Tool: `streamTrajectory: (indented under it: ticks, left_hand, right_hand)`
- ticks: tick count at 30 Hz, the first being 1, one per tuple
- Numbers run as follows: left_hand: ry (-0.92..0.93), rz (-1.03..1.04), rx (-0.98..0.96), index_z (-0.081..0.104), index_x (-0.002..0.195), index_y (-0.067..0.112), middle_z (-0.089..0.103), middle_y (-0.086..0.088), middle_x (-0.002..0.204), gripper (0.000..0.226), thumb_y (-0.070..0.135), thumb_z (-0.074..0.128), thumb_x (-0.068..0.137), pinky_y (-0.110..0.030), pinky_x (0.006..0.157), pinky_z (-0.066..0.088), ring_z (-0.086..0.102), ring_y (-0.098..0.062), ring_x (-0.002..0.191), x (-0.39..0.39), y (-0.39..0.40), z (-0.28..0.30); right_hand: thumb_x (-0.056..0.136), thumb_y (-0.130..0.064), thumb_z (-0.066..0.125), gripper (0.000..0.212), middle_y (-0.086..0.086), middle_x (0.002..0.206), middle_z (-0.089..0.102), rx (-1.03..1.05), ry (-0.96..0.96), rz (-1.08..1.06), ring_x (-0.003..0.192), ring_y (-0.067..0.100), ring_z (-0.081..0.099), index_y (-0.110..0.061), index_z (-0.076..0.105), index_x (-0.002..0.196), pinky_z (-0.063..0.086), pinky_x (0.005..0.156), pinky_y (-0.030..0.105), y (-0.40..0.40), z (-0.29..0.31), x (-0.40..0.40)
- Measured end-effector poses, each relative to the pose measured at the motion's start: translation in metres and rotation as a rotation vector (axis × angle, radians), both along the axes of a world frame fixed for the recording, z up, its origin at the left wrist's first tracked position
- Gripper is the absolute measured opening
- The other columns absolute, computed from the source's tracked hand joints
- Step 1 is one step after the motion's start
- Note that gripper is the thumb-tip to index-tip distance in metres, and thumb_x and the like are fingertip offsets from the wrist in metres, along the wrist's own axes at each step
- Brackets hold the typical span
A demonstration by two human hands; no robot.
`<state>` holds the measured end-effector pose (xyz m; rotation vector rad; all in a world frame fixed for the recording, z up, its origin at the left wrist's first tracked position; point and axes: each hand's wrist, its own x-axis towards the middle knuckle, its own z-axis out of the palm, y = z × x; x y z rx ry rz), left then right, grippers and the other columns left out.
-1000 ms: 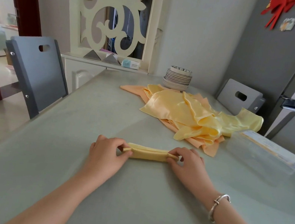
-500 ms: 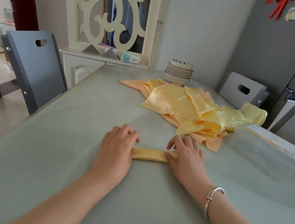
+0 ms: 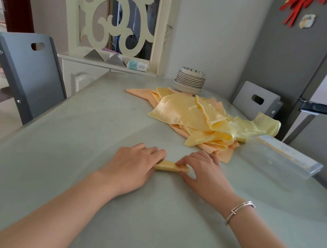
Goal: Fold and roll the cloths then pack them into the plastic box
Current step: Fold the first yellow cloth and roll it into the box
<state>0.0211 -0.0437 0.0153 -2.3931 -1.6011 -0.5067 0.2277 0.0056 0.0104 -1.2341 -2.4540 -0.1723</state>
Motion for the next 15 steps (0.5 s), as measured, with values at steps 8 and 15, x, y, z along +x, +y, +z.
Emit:
streamTrajectory:
  ticks: [8,15]
  left_hand:
    - [0.207,-0.070,-0.014,0.042,0.130,0.035,0.037,0.017,0.139,0.053,0.004,0.042,0.088,-0.030,0.059,0.036,0.041,-0.016,0.116,0.031,0.015,0.001]
    - [0.102,-0.068,0.063,0.051,0.127,0.027,0.046,0.012,0.130,0.047,0.003,0.043,0.088,-0.031,0.071,0.042,0.040,-0.018,0.116,0.096,0.050,0.006]
  right_hand:
    - [0.069,-0.019,0.069,0.016,-0.011,0.078,0.064,0.186,-0.011,-0.128,0.088,0.020,0.056,-0.026,0.060,0.080,0.025,0.083,0.033,0.011,-0.006,0.022]
    - [0.076,-0.018,0.062,0.024,-0.007,0.101,0.062,0.175,0.092,-0.276,0.107,0.021,0.050,-0.025,0.060,0.098,0.033,0.093,0.034,0.029,0.005,0.071]
